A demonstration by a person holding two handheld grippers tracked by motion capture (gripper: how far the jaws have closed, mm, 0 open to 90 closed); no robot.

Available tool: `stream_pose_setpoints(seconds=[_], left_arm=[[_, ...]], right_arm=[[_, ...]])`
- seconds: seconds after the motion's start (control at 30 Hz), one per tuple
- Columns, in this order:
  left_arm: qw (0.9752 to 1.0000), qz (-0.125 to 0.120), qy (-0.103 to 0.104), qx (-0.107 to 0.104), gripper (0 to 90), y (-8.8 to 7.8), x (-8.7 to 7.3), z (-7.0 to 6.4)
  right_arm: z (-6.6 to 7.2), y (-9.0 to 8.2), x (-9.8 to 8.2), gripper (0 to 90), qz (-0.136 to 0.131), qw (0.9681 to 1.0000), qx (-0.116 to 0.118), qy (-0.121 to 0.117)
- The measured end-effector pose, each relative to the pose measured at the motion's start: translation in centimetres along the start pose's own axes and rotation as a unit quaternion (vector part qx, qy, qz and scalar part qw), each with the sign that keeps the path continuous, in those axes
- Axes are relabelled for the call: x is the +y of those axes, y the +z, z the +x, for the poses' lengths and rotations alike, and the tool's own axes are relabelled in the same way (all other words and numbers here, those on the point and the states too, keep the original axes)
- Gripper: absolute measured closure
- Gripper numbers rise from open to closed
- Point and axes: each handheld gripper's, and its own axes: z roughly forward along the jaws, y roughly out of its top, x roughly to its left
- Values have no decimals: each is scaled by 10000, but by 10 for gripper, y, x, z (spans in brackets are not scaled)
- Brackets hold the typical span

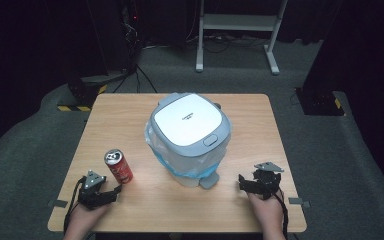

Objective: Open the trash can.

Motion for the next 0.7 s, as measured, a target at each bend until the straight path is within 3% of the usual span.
stream_pose_setpoints(seconds=[0.7], left_arm=[[10000,-14,-26,1,266,0,0,0]], right_arm=[[24,-8,5,98,-197,9987,388,-282]])
